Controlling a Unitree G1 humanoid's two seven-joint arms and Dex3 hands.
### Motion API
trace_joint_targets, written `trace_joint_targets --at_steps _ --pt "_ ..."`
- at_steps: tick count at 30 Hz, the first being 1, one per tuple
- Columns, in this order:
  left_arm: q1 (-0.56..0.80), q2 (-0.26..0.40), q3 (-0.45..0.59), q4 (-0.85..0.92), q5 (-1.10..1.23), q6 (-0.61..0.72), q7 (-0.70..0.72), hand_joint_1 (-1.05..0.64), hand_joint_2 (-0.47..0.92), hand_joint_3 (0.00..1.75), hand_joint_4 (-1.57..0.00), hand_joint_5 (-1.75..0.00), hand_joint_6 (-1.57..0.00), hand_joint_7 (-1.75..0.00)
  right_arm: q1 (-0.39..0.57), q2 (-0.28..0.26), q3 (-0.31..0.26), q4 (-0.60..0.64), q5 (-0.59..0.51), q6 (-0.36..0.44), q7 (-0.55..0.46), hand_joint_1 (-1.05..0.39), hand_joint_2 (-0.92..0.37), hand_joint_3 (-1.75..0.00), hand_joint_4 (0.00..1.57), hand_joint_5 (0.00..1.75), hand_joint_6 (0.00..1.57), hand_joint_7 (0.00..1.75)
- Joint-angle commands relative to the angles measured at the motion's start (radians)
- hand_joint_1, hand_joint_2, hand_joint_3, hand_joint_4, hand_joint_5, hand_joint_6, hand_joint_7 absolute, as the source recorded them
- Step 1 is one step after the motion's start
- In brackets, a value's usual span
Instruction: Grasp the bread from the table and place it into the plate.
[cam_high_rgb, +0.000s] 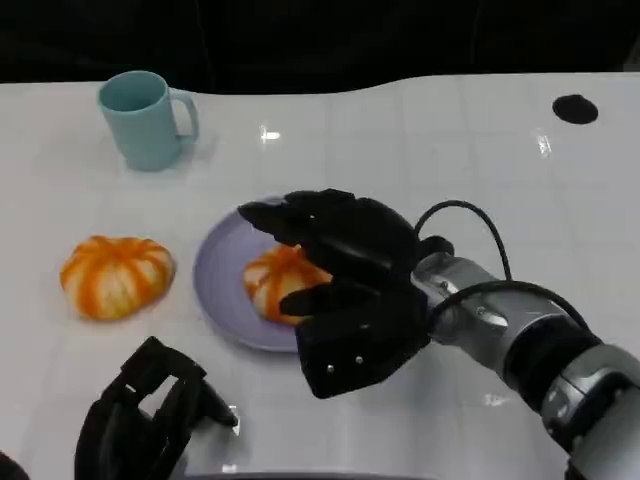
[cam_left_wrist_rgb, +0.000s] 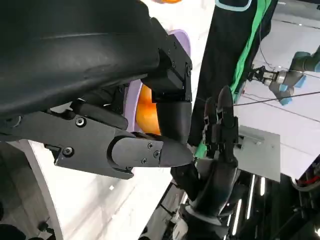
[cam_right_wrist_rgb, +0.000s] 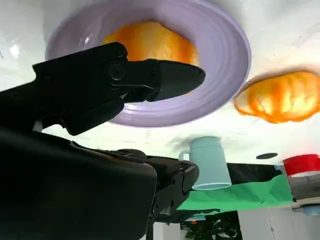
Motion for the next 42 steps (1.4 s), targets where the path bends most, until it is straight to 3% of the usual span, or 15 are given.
trace_joint_targets --at_steps 1,6,9,15,19,21,25,29,30,32,36,39,42 --pt "0.006 0.015 0.004 0.000 0.007 -0.018 0.009 -0.54 0.92 0.29 -0.61 -1.75 -0.48 -1.55 0.080 -0.071 -0.072 -0.101 0.091 -0.106 0.026 -0.83 -0.92 -0.49 0.19 0.06 0.13 0.04" --pt "-0.004 0.017 0.007 0.011 -0.003 -0.011 -0.002 -0.54 0.92 0.28 -0.61 -1.75 -0.46 -1.57 0.147 -0.139 -0.123 -0.193 0.149 -0.173 0.077 -0.77 -0.92 -0.50 0.26 0.11 0.19 0.06" --pt "-0.009 0.016 0.004 0.010 0.006 -0.012 0.012 -0.54 0.92 0.27 -0.62 -1.75 -0.47 -1.57 0.202 -0.178 -0.177 -0.212 0.227 -0.257 0.110 -0.74 -0.92 -0.47 0.32 0.14 0.24 0.07" --pt "-0.008 0.008 -0.003 0.006 0.012 -0.014 0.015 -0.54 0.92 0.27 -0.62 -1.75 -0.47 -1.57 0.324 -0.209 -0.298 -0.261 0.483 -0.376 0.327 -0.70 -0.92 -0.43 0.46 0.23 0.37 0.11" --pt "-0.007 0.003 -0.006 0.003 0.017 -0.016 0.020 -0.54 0.92 0.26 -0.62 -1.75 -0.48 -1.56 0.378 -0.229 -0.350 -0.301 0.573 -0.408 0.424 -0.70 -0.92 -0.44 0.52 0.32 0.47 0.11" --pt "-0.004 0.000 -0.007 -0.003 0.019 -0.012 0.022 -0.54 0.92 0.26 -0.62 -1.75 -0.49 -1.55 0.405 -0.231 -0.378 -0.314 0.643 -0.423 0.491 -0.65 -0.92 -0.40 0.48 0.69 0.61 0.11" --pt "0.003 -0.004 -0.009 -0.014 0.016 -0.002 0.019 -0.54 0.92 0.27 -0.62 -1.75 -0.49 -1.55 0.501 -0.204 -0.465 -0.325 0.903 -0.456 0.700 -0.58 -0.92 -0.34 0.62 0.94 0.81 0.19" --pt "0.010 -0.002 -0.012 -0.028 0.019 0.005 0.022 -0.53 0.92 0.27 -0.61 -1.75 -0.48 -1.55 0.594 -0.181 -0.529 -0.379 1.057 -0.417 0.841 -0.57 -0.92 -0.36 0.61 1.18 0.87 0.36" --pt "0.010 -0.001 -0.013 -0.030 0.018 0.010 0.023 -0.53 0.92 0.27 -0.61 -1.75 -0.48 -1.55 0.622 -0.172 -0.546 -0.399 1.091 -0.387 0.864 -0.57 -0.92 -0.36 0.60 1.24 0.84 0.47" --pt "0.014 0.001 -0.013 -0.038 0.019 0.012 0.024 -0.53 0.92 0.27 -0.61 -1.75 -0.49 -1.53 0.676 -0.158 -0.575 -0.443 1.144 -0.320 0.895 -0.57 -0.92 -0.35 0.58 1.39 0.72 0.86" --pt "0.018 0.003 -0.012 -0.045 0.016 0.014 0.019 -0.52 0.92 0.28 -0.61 -1.75 -0.49 -1.53 0.740 -0.152 -0.610 -0.513 1.190 -0.188 0.944 -0.60 -0.92 -0.39 0.56 1.57 0.62 1.17" --pt "0.022 0.003 -0.009 -0.049 0.009 0.020 0.015 -0.51 0.92 0.28 -0.61 -1.75 -0.49 -1.53 0.775 -0.147 -0.639 -0.534 1.223 -0.081 0.981 -0.57 -0.92 -0.39 0.57 1.65 0.60 1.26" --pt "0.024 0.003 -0.008 -0.052 0.011 0.022 0.016 -0.52 0.92 0.28 -0.60 -1.75 -0.49 -1.53 0.790 -0.141 -0.659 -0.557 1.218 -0.027 0.986 -0.57 -0.92 -0.37 0.59 1.69 0.61 1.30"
